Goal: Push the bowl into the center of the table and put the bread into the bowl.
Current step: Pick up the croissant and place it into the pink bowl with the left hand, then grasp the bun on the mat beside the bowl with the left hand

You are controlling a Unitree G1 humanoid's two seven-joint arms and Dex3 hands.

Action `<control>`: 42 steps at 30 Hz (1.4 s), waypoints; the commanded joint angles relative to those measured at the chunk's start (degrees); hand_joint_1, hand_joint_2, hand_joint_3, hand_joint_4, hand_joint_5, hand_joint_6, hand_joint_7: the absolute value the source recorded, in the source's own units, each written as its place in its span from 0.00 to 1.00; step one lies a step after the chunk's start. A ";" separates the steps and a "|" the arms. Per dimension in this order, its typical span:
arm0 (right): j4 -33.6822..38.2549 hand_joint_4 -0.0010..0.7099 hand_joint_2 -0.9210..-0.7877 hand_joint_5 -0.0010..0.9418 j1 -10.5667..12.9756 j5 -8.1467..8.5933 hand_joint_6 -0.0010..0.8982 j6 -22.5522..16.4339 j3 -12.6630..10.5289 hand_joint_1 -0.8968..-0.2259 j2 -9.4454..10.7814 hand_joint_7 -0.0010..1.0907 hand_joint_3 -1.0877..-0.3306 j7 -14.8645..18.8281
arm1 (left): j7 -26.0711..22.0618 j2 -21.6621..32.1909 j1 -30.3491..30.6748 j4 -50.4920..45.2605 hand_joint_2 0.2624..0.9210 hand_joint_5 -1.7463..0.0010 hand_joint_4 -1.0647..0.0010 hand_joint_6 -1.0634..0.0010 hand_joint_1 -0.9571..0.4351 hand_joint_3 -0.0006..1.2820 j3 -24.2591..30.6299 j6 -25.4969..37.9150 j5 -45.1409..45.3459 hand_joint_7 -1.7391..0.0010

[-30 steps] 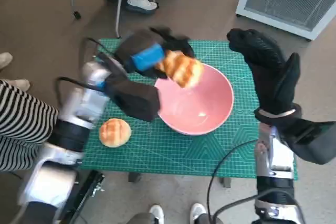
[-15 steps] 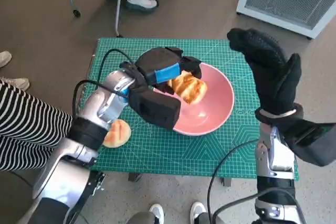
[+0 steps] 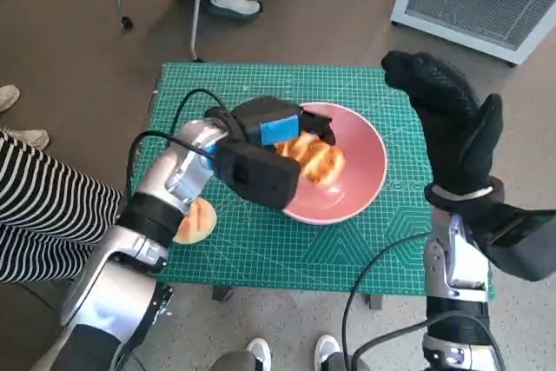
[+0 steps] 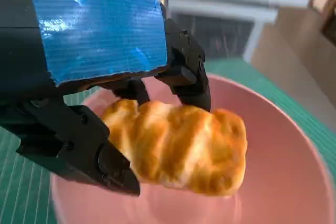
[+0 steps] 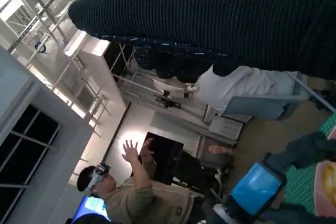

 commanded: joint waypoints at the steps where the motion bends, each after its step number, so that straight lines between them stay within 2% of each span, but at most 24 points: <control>1: 0.07 0.25 0.00 0.00 1.08 -0.43 0.00 0.92 0.12 0.24 0.17 0.54 0.52 -0.54 | -5.26 4.73 2.23 -8.05 0.83 0.99 0.85 0.73 0.65 0.01 3.24 1.43 -4.09 0.96; 11: 0.03 0.25 0.00 0.00 0.94 -0.57 0.00 1.01 0.33 0.24 0.40 0.54 0.52 -0.74 | -9.89 15.18 10.21 -25.78 0.82 1.00 0.88 0.74 0.62 0.00 11.38 0.32 -10.87 0.98; 21: 0.27 0.24 0.00 0.00 0.97 -0.60 0.00 0.75 0.47 0.24 0.29 0.54 0.52 -0.50 | -12.24 25.17 18.79 -35.57 0.86 1.00 0.89 0.74 0.50 0.01 20.27 -3.13 -17.61 0.98; 25: 0.33 0.24 0.00 0.00 0.91 -0.53 0.00 0.80 0.50 0.23 0.25 0.53 0.52 -0.41 | -12.86 28.25 21.98 -37.15 0.84 1.00 0.89 0.73 0.48 0.01 22.68 -4.35 -18.88 0.98; 31: 0.01 0.24 0.00 0.00 1.05 -0.33 0.00 1.00 0.62 0.23 0.23 0.53 0.51 -0.32 | -15.69 31.61 26.59 -37.32 0.78 0.99 0.87 0.72 0.54 0.00 25.22 -5.92 -22.97 0.97; 42: -0.30 0.24 0.00 0.00 1.41 0.17 0.01 1.60 0.65 0.22 0.11 0.54 0.52 -0.01 | -18.06 33.38 34.33 -37.71 0.74 0.99 0.85 0.71 0.58 0.00 25.20 -4.61 -23.65 0.97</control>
